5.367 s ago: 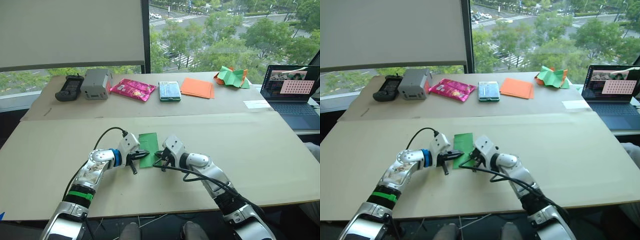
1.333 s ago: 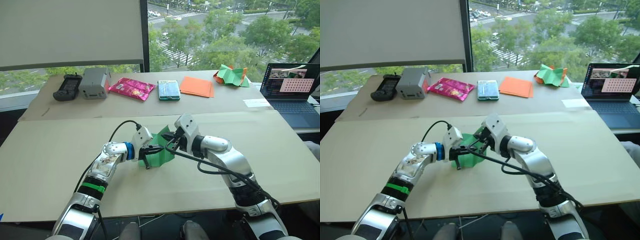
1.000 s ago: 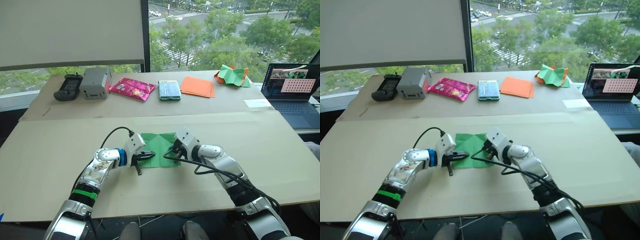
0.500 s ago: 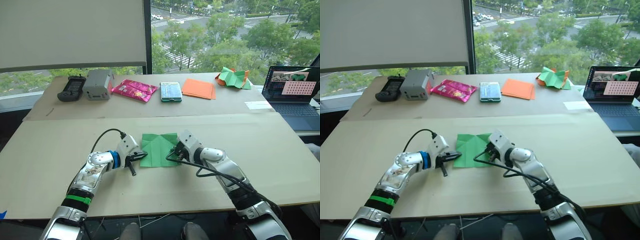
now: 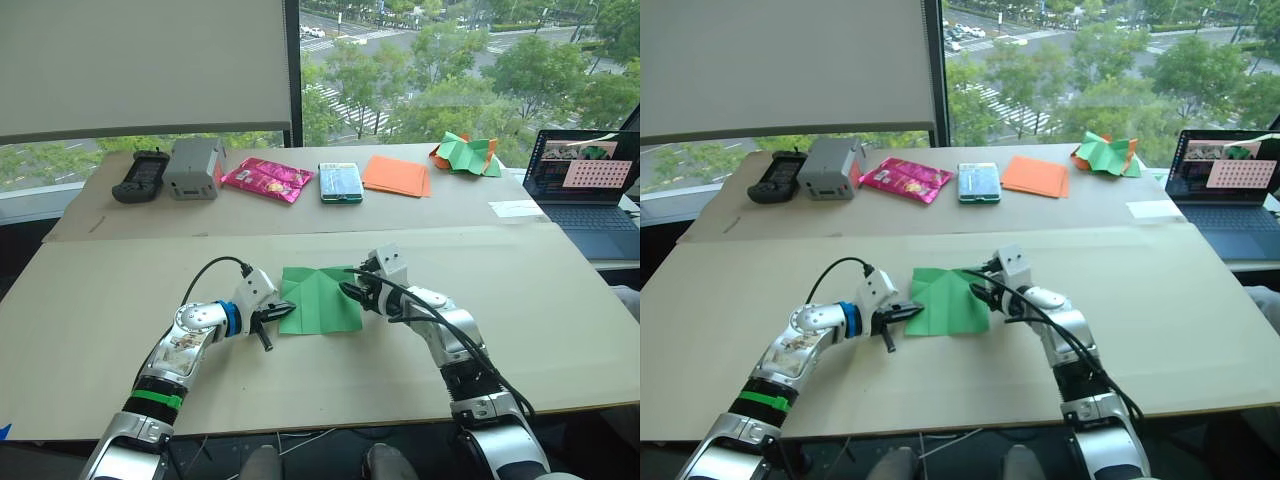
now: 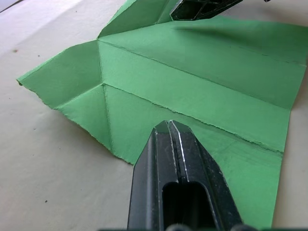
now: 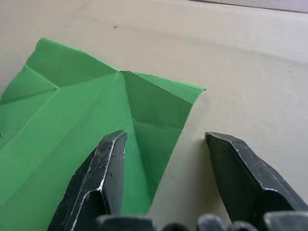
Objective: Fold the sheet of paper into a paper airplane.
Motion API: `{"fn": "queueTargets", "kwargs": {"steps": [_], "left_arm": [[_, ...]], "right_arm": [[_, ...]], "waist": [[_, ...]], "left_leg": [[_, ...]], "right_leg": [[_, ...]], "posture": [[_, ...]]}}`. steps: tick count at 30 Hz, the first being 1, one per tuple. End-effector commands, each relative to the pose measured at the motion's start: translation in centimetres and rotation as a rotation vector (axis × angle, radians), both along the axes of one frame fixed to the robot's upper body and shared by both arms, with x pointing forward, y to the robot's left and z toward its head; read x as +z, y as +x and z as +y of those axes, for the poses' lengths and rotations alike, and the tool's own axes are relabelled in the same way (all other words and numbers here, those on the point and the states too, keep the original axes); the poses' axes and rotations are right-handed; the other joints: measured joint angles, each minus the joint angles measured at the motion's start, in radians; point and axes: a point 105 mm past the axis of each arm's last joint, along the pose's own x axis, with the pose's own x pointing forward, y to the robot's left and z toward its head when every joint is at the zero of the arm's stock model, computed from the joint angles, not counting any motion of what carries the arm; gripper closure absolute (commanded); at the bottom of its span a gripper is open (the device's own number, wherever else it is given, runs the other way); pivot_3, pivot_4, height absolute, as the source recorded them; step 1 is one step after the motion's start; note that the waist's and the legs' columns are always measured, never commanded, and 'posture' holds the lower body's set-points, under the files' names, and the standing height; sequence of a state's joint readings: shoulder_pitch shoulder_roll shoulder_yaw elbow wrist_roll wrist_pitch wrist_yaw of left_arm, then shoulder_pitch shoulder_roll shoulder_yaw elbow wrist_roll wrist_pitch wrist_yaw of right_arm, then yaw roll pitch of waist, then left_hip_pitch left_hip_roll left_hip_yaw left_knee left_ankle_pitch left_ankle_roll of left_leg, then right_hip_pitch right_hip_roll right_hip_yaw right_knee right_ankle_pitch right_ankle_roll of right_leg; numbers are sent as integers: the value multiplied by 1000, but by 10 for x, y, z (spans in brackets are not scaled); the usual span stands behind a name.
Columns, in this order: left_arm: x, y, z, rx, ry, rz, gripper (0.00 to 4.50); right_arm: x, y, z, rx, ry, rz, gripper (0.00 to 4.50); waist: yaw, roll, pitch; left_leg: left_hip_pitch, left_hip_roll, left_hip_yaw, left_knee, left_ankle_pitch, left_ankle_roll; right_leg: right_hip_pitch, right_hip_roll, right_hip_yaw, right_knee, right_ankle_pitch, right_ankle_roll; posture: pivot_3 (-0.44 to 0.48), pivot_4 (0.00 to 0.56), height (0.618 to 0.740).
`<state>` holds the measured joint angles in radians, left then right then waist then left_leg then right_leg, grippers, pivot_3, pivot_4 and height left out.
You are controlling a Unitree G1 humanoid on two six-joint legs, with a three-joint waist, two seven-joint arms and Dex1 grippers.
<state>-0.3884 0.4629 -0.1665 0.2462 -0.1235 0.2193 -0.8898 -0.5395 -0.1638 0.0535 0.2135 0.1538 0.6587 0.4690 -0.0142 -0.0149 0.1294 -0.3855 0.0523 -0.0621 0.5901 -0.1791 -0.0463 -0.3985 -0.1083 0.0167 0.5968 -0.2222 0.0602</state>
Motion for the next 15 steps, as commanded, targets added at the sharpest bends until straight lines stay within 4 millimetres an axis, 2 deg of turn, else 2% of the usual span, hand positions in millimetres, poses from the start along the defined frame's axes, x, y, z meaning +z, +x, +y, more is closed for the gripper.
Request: {"fn": "queueTargets", "kwargs": {"steps": [1, 7, 10, 15], "left_arm": [[-3, -2, 4, 7, 24, 9, 4500], [2, -3, 6, 9, 21, 0, 4500], [7, -4, 8, 11, 15, -9, 4500], [19, -7, 10, 19, -14, -20, 4500]], "right_arm": [[17, 6, 1, -7, 58, -32, 2441], [17, 5, 4, 7, 60, -41, 4454], [22, 0, 11, 52, 37, -94, 4454], [32, -24, 27, 174, -74, -234, 4454]], "waist": [[0, 0, 0], [-3, 0, 0], [-3, 0, 0], [-7, 1, 0]], "left_leg": [[0, 0, 0, 0, 0, 0], [0, 0, 0, 0, 0, 0], [0, 0, 0, 0, 0, 0], [-2, 0, 0, -1, 0, 0]], "right_leg": [[0, 0, 0, 0, 0, 0], [-1, 0, 0, 0, 0, 0], [-1, 0, 0, 0, 0, 0], [-4, 0, 0, 1, 0, 0]], "posture": [[0, 150, 706], [0, 150, 706], [0, 150, 706], [0, 150, 706]]}}
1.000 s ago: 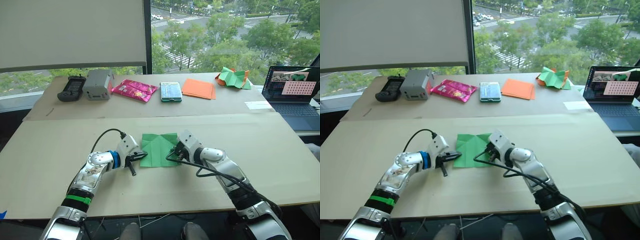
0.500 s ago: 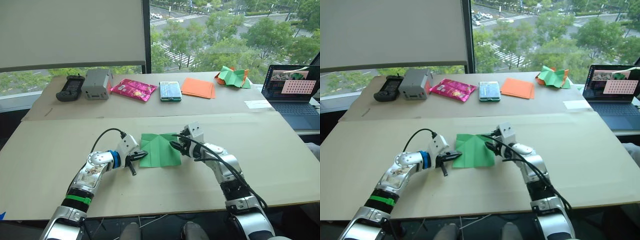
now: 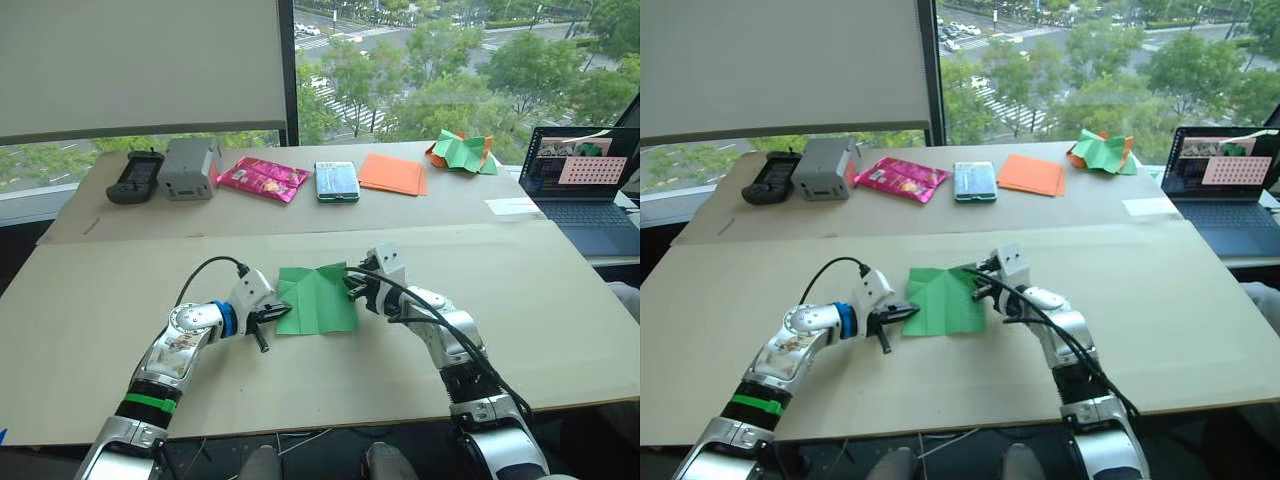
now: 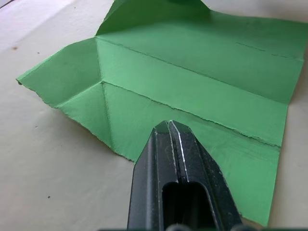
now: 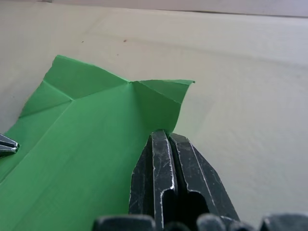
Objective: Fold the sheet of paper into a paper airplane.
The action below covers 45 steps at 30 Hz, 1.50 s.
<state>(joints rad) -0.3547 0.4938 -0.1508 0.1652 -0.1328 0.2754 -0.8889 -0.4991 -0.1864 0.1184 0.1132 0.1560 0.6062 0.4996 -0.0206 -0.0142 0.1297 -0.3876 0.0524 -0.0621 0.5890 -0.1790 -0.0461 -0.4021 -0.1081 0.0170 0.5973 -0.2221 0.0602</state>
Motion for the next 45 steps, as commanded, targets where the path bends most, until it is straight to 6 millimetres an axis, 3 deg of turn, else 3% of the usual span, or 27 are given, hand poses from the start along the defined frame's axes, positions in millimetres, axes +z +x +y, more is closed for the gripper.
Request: {"fn": "queueTargets", "kwargs": {"steps": [1, 8, 15, 20, 24, 36, 45], "left_arm": [[17, -3, 3, 4, -38, -24, 4500], [45, -16, 12, 36, -123, -30, 4500], [49, -20, 16, 46, -125, -17, 4500], [48, -11, 13, 40, -107, -16, 4500], [48, 0, -3, -19, -93, -13, 4500], [36, 24, -24, -129, 34, -28, 4500], [24, 28, -35, -201, 118, -40, 4500]], "right_arm": [[17, -17, 16, 100, -100, -166, 4454], [15, -49, 31, 238, -356, -415, 4454], [17, -61, 38, 341, -514, -560, 4454], [8, -64, 38, 409, -628, -581, 4454], [-3, -62, 34, 425, -710, -516, 4454], [-4, -63, 37, 440, -793, -530, 4454], [-2, -64, 39, 437, -804, -522, 4454]], "waist": [[0, 0, 0], [3, -1, 1], [7, -4, 4], [8, -6, 5], [11, -6, 5], [8, -7, 5], [9, -7, 5]], "left_leg": [[0, 0, 0, 0, 0, 0], [-1, 0, 0, 0, 0, 0], [1, 0, 0, 1, -5, -8], [1, 0, 0, 1, -1, -2], [0, 0, 0, 1, -1, -2], [0, 0, 0, 1, 0, 0], [0, 0, 0, 1, 0, 0]], "right_leg": [[0, 0, 0, 0, 0, 0], [-1, 0, 0, -1, 0, 0], [-3, 0, 0, -3, 0, -1], [-2, 0, 0, -3, 0, 0], [-2, 0, -1, -3, 0, 0], [0, 0, 0, -1, 0, 0], [0, 0, 0, -1, 0, 0]], "posture": [[0, 150, 706], [0, 150, 706], [0, 150, 706], [0, 150, 706], [0, 150, 706], [0, 150, 706], [0, 150, 706]]}}
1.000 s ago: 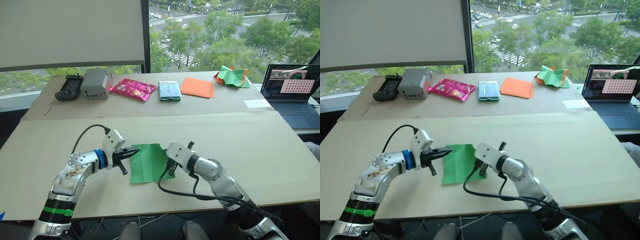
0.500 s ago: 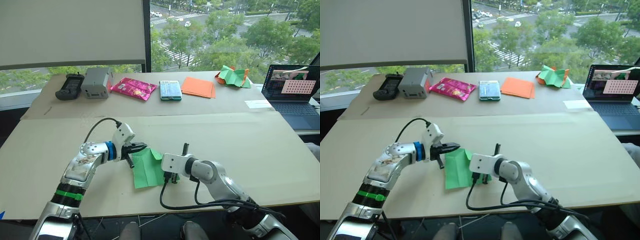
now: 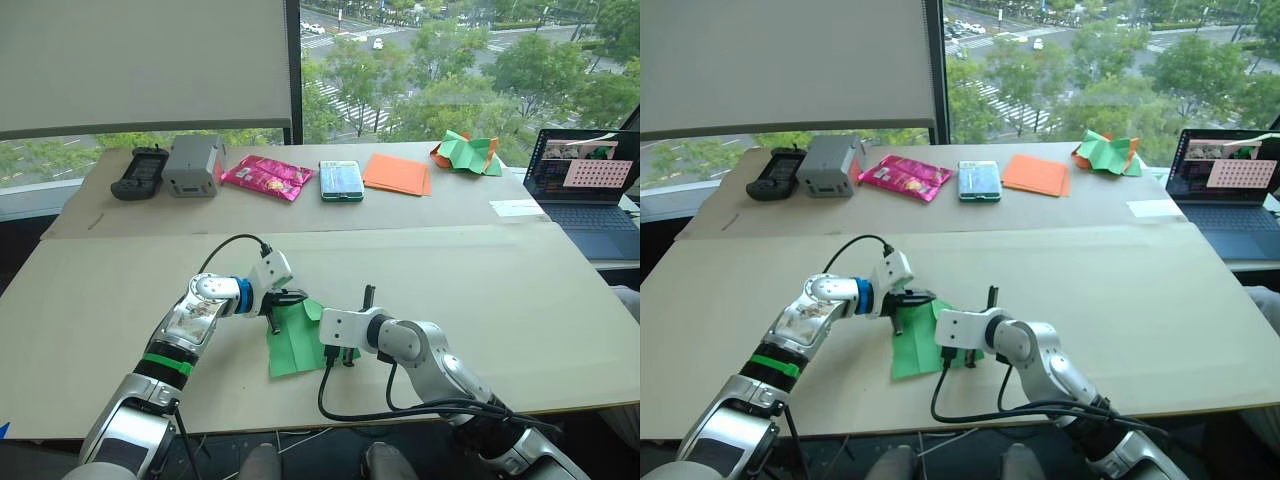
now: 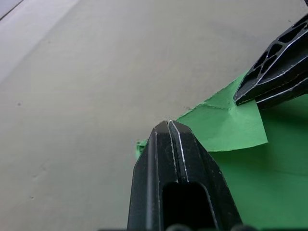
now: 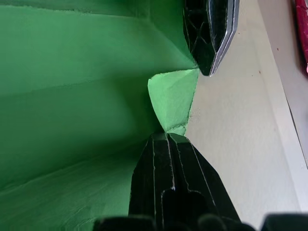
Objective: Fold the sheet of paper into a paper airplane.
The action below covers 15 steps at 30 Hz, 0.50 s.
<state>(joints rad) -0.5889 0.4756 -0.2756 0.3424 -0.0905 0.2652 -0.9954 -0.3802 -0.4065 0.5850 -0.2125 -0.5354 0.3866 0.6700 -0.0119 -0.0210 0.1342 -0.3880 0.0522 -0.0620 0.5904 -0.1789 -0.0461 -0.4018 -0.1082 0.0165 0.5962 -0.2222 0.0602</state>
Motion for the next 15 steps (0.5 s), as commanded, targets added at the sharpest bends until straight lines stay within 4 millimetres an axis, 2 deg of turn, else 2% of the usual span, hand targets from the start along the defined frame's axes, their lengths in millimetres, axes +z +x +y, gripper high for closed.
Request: {"fn": "queueTargets", "kwargs": {"steps": [1, 10, 13, 15], "left_arm": [[6, 6, -5, -40, 44, -59, 4500], [-4, 13, -7, -47, 96, -78, 4500], [7, 15, -4, -27, 54, -84, 4500], [21, 20, 9, 8, 31, -109, 4500]], "right_arm": [[14, -2, 5, 13, 21, -37, 4454], [14, -3, 8, 21, 7, -43, 4454], [13, -3, 8, 14, 9, -37, 4454], [12, -3, 7, 10, 9, -33, 4454]], "waist": [[1, 0, 0], [6, 0, 0], [6, 0, 0], [4, 0, 0]], "left_leg": [[0, 0, 0, 0, 0, 0], [0, 0, 0, 0, 0, 0], [1, 0, 0, 0, 0, 0], [0, 0, 0, 0, 0, 0]], "right_leg": [[0, 0, 0, 0, 0, 0], [1, 0, 0, 0, 0, 0], [2, 0, 0, 1, 0, 0], [1, 0, 0, 1, 0, 0]], "posture": [[0, 150, 706], [0, 150, 706], [0, 150, 706], [0, 150, 706]]}}
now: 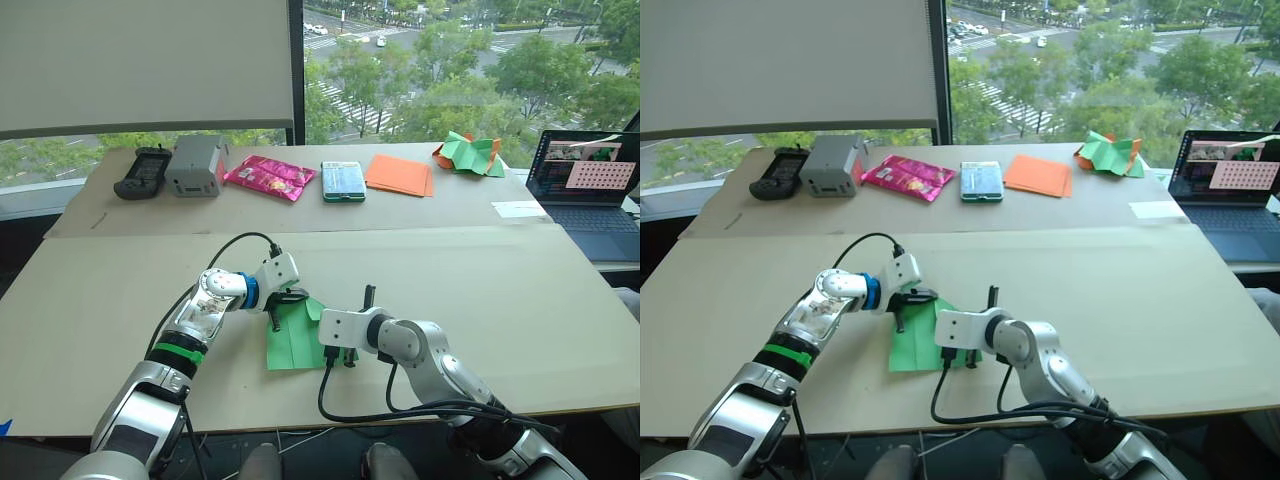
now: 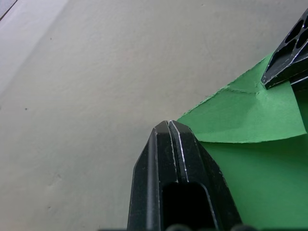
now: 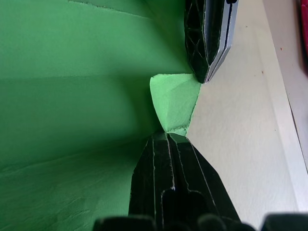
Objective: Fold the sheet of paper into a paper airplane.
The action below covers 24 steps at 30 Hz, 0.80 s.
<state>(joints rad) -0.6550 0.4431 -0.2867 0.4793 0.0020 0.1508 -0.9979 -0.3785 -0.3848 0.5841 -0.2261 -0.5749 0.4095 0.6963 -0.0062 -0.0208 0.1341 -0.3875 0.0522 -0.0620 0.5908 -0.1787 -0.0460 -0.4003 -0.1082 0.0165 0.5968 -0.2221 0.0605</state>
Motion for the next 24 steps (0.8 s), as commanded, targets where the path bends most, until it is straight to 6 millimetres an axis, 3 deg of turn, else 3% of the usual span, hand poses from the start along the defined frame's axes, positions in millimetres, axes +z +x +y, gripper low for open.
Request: {"fn": "queueTargets", "kwargs": {"steps": [1, 4, 9, 12, 15, 19, 22, 24], "left_arm": [[31, 8, 16, 36, -49, -63, 4500], [53, 12, 44, 100, -42, -113, 4500], [75, 6, 62, 131, -38, -164, 4500], [91, 3, 50, 108, -98, -191, 4500], [99, -3, 23, 55, -182, -176, 4500], [75, -12, -2, 12, -196, -101, 4500], [44, -14, -2, 21, -126, -59, 4500], [33, -12, 1, 40, -102, -49, 4500]], "right_arm": [[10, -2, 5, 14, 22, -32, 4454], [8, -2, 3, 4, 16, -25, 4454], [7, -2, 3, -2, 11, -18, 4454], [6, -2, 3, -3, 9, -14, 4454], [6, -2, 4, -2, 8, -12, 4454], [6, -2, 5, 0, 8, -10, 4454], [5, -2, 5, -2, 5, -8, 4454], [5, -3, 5, -3, 2, -8, 4454]], "waist": [[-4, 0, 0], [-13, 0, 0], [-6, 0, 0], [-3, -1, 0], [0, -1, 0], [-5, -1, 0], [-15, 0, 0], [-16, 0, 0]], "left_leg": [[0, 0, 0, 0, 0, 0], [0, 0, 0, -1, 0, 0], [2, 0, 0, -1, 0, 0], [2, 0, 0, 0, 0, 0], [1, 0, 0, 0, 0, 0], [2, 0, 0, 0, 0, 0], [4, 0, 0, 0, 0, 1], [5, 0, 0, 0, 1, 1]], "right_leg": [[0, 0, 0, 0, 0, 0], [-2, 0, 0, 2, 0, 0], [-1, 0, 0, 3, 0, 0], [-2, 0, 0, 2, 0, 0], [-1, 0, 0, 1, 0, 0], [4, 0, 0, 1, 0, 0], [5, 0, 1, 1, 0, 0], [5, 1, 1, 1, 0, 0]], "posture": [[0, 150, 706], [0, 150, 706], [0, 150, 706], [0, 150, 706], [0, 150, 706], [0, 150, 706], [0, 150, 706], [0, 150, 706]]}}
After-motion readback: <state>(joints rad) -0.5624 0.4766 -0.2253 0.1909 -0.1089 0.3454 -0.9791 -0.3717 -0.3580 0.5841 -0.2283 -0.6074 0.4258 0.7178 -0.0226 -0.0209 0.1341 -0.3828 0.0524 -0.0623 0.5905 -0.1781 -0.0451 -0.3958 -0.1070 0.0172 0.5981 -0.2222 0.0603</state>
